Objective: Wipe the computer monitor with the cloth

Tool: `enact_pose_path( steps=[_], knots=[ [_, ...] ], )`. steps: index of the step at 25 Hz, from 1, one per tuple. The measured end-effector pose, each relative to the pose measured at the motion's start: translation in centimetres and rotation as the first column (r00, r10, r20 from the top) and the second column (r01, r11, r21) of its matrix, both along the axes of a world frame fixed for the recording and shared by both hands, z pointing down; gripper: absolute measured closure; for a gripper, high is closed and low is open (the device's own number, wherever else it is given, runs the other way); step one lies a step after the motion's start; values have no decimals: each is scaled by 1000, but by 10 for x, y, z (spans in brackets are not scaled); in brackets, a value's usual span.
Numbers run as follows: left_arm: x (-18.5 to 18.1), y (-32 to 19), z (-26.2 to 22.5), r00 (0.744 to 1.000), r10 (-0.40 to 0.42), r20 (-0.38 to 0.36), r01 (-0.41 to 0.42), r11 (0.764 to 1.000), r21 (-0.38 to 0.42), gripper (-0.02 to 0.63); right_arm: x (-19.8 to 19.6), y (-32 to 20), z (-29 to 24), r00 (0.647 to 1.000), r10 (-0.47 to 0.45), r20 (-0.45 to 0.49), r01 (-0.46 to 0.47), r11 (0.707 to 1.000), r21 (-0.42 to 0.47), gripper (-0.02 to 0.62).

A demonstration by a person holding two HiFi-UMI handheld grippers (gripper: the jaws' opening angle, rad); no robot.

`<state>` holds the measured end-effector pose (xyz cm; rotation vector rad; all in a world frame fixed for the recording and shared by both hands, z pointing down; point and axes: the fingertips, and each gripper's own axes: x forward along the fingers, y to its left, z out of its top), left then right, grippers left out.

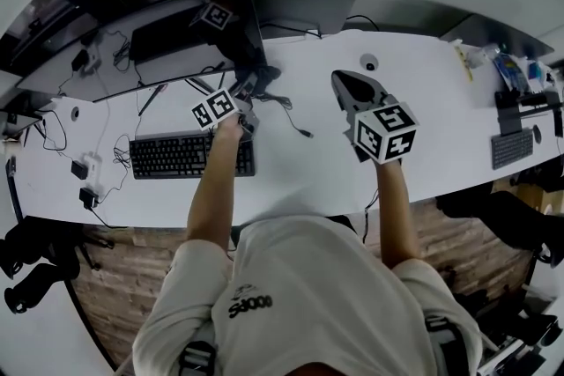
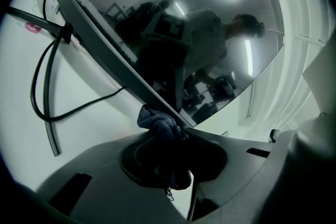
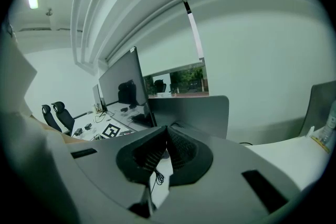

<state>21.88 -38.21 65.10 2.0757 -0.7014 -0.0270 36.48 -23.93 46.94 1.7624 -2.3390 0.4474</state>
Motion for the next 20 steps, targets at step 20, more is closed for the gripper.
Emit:
enact_pose_path(
  steps=[20],
  knots=[
    [71,28,-36,986,134,-97,-129,990,52,526,23,22,2,998,65,19,-65,998,7,589]
  ],
)
